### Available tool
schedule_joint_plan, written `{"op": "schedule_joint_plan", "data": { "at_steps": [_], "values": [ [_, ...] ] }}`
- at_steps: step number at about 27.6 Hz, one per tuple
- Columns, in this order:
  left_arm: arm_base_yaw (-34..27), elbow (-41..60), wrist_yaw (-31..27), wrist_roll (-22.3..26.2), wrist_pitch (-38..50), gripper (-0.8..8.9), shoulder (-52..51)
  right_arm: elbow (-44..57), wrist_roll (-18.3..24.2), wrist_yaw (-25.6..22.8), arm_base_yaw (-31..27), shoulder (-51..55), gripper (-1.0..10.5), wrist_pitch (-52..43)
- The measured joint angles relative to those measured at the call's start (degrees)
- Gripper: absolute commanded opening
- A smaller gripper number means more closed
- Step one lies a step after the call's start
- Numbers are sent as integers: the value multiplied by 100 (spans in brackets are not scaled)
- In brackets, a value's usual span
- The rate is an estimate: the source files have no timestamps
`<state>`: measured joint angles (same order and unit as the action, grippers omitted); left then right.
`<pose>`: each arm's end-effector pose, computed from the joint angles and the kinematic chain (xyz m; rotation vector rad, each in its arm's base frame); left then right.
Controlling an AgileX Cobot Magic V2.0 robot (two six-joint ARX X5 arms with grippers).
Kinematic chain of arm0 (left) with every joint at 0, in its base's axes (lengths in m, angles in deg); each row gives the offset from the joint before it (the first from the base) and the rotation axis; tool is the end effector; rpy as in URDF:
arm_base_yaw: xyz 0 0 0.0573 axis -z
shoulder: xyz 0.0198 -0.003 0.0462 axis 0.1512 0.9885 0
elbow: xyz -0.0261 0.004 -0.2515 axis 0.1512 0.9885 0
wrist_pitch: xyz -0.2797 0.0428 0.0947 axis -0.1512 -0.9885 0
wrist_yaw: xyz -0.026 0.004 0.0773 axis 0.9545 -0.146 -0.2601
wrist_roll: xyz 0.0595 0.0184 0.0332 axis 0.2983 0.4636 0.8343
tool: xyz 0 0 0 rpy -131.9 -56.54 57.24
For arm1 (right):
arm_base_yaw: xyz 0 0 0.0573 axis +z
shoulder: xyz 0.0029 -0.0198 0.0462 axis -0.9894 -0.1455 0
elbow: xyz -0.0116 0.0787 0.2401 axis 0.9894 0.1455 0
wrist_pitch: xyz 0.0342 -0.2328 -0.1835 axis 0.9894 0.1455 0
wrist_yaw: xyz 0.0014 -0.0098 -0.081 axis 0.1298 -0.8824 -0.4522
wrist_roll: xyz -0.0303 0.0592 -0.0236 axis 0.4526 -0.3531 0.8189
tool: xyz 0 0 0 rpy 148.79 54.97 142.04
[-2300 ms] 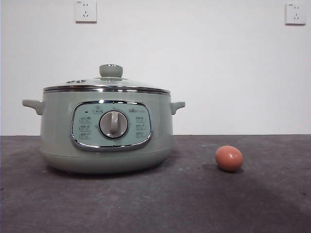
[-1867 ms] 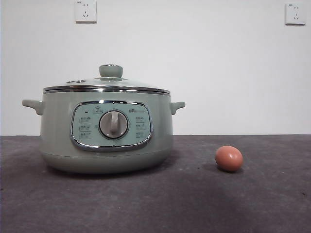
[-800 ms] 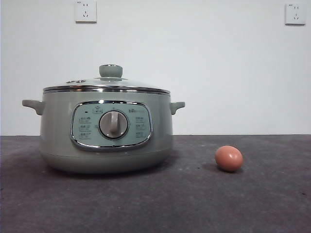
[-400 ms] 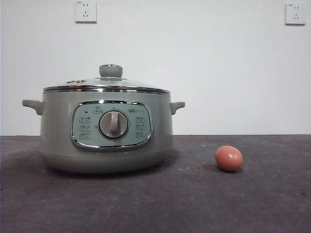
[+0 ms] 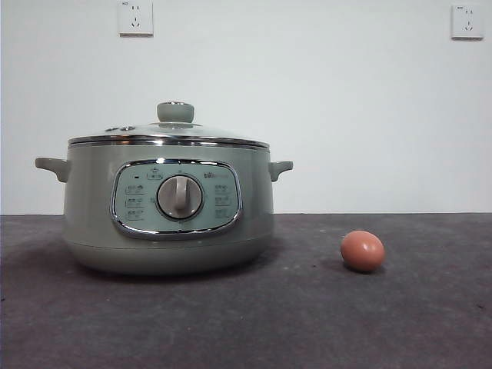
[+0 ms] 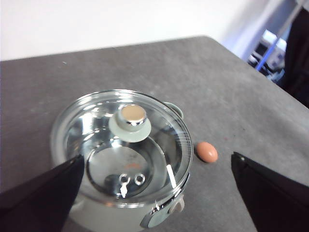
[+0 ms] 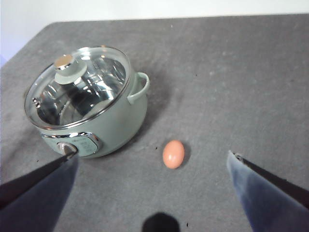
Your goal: Pick up the egg,open the lid,put the egg in the pot,close the lid
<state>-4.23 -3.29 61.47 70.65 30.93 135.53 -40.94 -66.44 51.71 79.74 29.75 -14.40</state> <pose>0.2222 -0.0454 0.3967 -0.0985 0.4520 -0.6143 0.1814 0.0195 0.3731 0.0994 0.5291 0.4627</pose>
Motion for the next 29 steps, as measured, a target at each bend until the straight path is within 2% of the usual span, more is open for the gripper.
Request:
{"op": "schedule_joint_plan", "data": {
  "at_steps": [5,16,23,24,29],
  "values": [
    [424,-570,-315,251,4,657,1130,-9,0,4,0,-271,630,-24],
    [1488,-2168,-1567,909,44,656,3864,-13,0,50,0,-787,630,-24],
    [1565,-2179,-1639,988,190,655,4634,-15,0,52,0,-789,629,-24],
    [1565,-2179,-1666,988,201,637,4666,-15,0,52,0,-789,629,-26],
    [1587,-2179,-1773,988,164,339,4715,-15,0,52,0,-789,627,-24]
  ]
}}
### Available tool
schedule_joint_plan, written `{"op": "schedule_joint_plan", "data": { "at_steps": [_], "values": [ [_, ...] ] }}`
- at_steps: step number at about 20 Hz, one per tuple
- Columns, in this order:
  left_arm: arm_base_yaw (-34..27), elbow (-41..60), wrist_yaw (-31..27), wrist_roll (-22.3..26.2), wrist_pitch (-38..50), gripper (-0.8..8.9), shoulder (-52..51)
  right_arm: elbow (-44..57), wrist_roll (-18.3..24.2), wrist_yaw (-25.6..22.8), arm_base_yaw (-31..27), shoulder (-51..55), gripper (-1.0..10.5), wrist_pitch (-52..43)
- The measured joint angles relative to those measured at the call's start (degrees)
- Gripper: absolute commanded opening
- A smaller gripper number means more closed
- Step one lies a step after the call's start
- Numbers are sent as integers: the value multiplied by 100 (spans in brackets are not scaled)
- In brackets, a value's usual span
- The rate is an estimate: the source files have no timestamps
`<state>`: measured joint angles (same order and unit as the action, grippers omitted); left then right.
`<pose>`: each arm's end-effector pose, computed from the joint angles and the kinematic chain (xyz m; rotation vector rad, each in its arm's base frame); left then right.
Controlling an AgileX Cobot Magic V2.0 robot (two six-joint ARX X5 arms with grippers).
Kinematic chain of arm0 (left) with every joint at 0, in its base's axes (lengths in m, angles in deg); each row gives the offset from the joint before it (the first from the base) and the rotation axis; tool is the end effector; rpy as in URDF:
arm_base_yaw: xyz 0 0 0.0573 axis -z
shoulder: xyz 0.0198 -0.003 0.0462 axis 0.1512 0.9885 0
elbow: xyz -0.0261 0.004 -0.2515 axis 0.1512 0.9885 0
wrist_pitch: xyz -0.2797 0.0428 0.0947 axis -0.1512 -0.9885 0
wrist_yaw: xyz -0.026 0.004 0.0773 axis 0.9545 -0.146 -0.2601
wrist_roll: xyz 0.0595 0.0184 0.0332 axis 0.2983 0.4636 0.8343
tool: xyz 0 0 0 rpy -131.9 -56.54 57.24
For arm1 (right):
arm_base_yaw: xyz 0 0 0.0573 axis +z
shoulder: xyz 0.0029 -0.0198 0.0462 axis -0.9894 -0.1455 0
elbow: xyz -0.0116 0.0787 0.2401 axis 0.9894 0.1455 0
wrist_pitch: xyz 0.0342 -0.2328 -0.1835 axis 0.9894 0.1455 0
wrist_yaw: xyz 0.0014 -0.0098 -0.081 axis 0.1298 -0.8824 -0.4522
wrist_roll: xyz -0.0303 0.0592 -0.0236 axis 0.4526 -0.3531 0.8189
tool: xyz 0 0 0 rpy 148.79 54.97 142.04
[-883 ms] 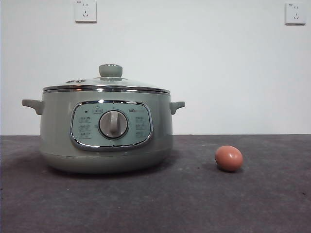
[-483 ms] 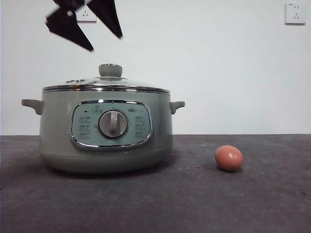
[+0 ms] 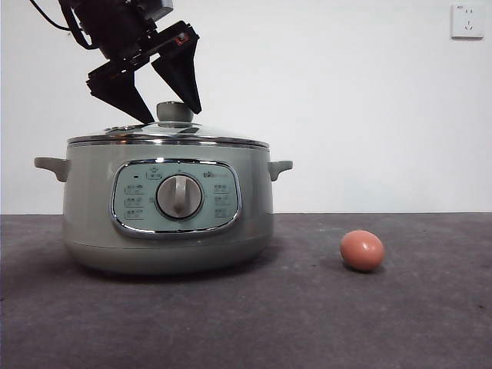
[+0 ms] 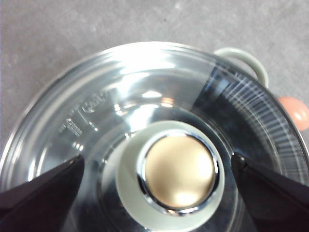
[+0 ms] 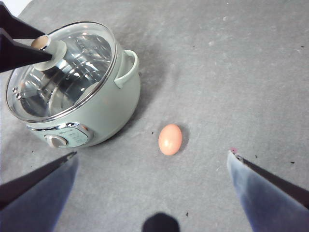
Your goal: Pick up the egg,open the lid,put the egg in the pot,close the lid
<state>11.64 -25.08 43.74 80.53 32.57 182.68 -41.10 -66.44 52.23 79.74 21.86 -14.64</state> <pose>0.4017 -0.1622 0.2815 0.2187 0.8327 -0.6320 0.2169 0.0188 0.3500 0.1375 0.6554 0.4680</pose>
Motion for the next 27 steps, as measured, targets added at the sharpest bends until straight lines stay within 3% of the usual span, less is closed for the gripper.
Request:
{"op": "schedule_joint_plan", "data": {
  "at_steps": [2,8,17,27],
  "values": [
    [33,0,-4,0,0,183,7,0,0,0,0,0,627,0],
    [114,-4,-4,0,-42,-13,9,0,0,-7,0,0,626,0],
    [120,24,-39,-2,-96,-8,-153,0,0,-7,0,0,626,0],
    [-26,52,-46,-4,-439,-8,-1974,0,-33,-11,52,-358,626,-264]
  ]
}}
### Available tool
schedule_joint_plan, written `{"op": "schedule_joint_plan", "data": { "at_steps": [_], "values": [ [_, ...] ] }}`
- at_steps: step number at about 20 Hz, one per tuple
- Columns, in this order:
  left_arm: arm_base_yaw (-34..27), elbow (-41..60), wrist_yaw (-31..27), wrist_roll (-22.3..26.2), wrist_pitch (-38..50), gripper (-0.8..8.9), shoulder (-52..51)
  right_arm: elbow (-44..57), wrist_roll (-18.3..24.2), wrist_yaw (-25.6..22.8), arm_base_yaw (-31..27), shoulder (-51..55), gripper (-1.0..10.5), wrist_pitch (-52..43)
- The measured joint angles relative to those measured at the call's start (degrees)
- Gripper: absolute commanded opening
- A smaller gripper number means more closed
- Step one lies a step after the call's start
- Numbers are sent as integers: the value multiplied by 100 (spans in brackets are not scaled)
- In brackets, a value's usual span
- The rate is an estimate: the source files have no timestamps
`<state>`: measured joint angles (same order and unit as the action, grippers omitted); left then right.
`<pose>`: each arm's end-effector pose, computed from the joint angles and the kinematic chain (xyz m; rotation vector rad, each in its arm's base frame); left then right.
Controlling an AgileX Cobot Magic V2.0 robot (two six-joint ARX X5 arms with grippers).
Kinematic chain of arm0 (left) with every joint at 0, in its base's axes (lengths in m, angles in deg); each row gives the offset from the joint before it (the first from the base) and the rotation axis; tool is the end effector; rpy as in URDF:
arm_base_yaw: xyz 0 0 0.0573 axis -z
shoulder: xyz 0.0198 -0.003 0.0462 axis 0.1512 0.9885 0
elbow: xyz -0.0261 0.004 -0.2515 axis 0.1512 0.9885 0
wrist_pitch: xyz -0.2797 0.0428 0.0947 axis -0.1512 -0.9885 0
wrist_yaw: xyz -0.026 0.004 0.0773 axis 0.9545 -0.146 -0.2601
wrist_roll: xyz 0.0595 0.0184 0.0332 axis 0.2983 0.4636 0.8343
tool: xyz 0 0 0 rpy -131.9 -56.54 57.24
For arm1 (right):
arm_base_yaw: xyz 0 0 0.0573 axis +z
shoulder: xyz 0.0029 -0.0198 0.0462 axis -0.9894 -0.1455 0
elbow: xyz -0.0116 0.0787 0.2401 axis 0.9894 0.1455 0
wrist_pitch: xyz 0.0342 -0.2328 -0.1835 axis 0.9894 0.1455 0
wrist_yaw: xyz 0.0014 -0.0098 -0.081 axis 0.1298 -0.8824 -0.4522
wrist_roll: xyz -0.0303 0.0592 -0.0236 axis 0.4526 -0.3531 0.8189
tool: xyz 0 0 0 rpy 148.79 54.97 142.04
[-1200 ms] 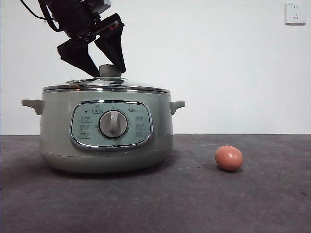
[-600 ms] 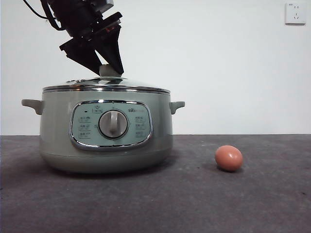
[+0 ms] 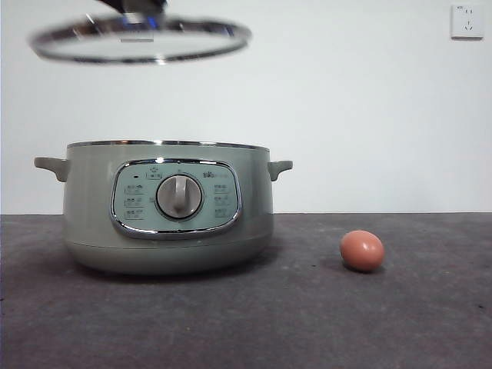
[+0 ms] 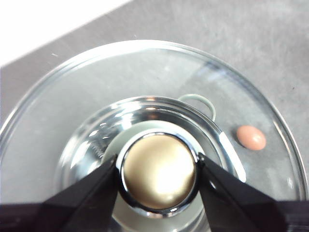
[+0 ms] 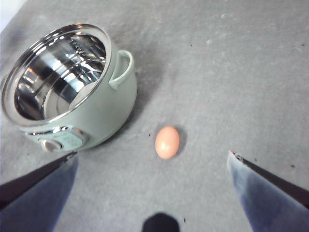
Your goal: Pick up the egg,open the lid,put the egg in the pot,close the lid
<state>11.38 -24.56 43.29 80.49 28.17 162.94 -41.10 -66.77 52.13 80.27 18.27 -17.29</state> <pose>0.3191 -0.1295 0.3993 0.2095 0.5707 -0.6153 0.2353 0.0203 0.3412 0.1438 0.6738 0.4728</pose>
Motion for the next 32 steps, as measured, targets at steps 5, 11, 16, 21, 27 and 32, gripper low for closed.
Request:
{"op": "schedule_joint_plan", "data": {
  "at_steps": [5,11,16,21,27,32],
  "values": [
    [-603,-22,-11,-63,-354,-8,-1355,-2,-55,-273,649,-791,626,-424],
    [-1154,-28,-28,-122,-1523,-8,-2251,-2,-55,-1340,1685,-2288,626,-1290],
    [-1187,-28,-26,-192,-2081,-8,-2826,-2,-52,-2015,2092,-3569,626,-1777],
    [-1189,-28,-22,-262,-2194,-8,-3049,-2,-57,-2284,2232,-4365,625,-1989],
    [-1189,-28,-22,-297,-2317,-8,-3038,-2,-186,-2426,2345,-4717,494,-2131],
    [-1189,-28,-22,-297,-2317,-8,-3040,-2,-411,-2426,2347,-4752,150,-2151]
  ]
}}
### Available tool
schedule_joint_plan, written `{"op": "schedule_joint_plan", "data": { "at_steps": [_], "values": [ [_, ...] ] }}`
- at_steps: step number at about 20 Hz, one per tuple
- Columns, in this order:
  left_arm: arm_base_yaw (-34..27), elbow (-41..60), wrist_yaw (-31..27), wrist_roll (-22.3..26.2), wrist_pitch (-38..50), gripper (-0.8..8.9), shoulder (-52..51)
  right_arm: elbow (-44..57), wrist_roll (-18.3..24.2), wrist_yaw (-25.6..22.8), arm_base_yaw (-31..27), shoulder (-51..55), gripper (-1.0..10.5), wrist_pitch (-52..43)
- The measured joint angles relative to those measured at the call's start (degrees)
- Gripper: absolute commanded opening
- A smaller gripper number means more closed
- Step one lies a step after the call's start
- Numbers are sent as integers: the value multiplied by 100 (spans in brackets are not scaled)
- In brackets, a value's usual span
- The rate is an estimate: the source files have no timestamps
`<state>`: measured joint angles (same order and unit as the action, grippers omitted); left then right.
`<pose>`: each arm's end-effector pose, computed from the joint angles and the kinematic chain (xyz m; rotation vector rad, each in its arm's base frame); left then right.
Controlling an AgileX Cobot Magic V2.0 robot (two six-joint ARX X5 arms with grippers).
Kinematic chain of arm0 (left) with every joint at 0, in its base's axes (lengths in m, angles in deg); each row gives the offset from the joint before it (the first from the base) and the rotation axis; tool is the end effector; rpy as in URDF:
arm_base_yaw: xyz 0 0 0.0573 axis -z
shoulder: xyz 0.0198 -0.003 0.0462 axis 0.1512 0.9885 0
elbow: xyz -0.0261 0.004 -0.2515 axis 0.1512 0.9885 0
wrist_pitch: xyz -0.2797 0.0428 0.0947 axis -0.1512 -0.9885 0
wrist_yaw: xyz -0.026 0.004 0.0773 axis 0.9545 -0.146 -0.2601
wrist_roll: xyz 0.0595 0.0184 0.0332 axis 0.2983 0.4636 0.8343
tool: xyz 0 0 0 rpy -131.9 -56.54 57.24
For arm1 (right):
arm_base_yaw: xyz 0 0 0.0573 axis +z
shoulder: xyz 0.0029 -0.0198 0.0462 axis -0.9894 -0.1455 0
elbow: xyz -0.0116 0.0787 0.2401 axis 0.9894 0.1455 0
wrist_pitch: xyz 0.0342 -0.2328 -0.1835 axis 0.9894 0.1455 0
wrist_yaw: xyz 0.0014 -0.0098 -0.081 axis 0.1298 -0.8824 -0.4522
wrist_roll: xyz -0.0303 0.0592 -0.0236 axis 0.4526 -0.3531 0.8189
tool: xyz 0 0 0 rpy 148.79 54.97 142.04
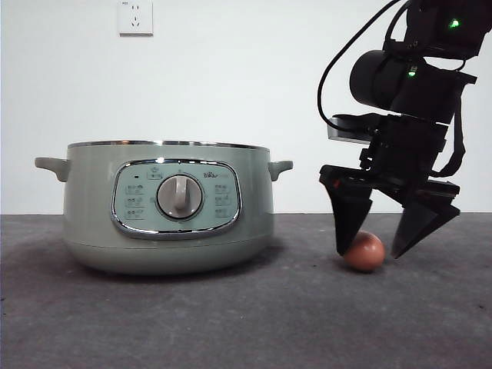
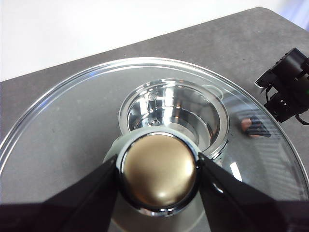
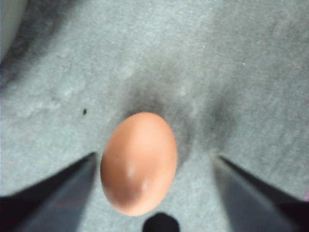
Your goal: Pick up the egg,open the lid,put the egg in the pot,close the lid
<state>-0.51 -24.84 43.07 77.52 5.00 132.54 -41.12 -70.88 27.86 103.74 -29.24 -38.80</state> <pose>0.1323 -0.0311 0.4777 0.1065 0.4628 -0.3909 0.3551 0.1487 0.1095 -0.1531 1.1566 0.3945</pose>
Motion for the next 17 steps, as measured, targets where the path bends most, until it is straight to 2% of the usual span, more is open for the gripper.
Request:
{"op": "schedule_joint_plan", "data": {
  "at_steps": [4,6,11,17],
  "values": [
    [0,0,0,0,-2,-8,0,-7,-48,125,0,0,-19,11],
    [2,0,0,0,-2,-8,0,-7,-55,280,0,0,-16,11],
    [2,0,0,0,-2,-8,0,-7,-72,284,0,107,-16,85],
    [2,0,0,0,-2,-8,0,-269,-72,278,0,1386,-16,249]
  ]
}}
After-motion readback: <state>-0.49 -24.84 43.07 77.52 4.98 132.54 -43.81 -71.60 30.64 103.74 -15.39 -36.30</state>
